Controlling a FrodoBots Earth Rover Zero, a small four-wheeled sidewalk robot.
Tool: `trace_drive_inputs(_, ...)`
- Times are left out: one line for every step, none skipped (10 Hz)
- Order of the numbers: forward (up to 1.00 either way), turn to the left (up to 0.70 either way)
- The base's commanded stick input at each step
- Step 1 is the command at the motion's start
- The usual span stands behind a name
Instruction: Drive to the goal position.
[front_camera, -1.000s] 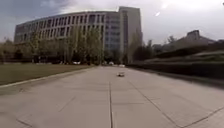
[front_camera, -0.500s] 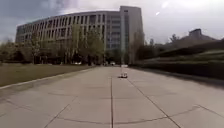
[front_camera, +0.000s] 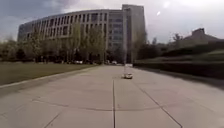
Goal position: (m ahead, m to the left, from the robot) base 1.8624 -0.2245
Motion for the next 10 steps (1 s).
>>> trace_drive_inputs(1.0,0.0)
trace_drive_inputs(1.0,0.0)
trace_drive_inputs(1.0,0.0)
trace_drive_inputs(1.0,0.0)
trace_drive_inputs(1.0,0.0)
trace_drive_inputs(1.0,0.0)
trace_drive_inputs(1.0,0.0)
trace_drive_inputs(1.0,0.0)
trace_drive_inputs(1.0,0.0)
trace_drive_inputs(1.0,0.0)
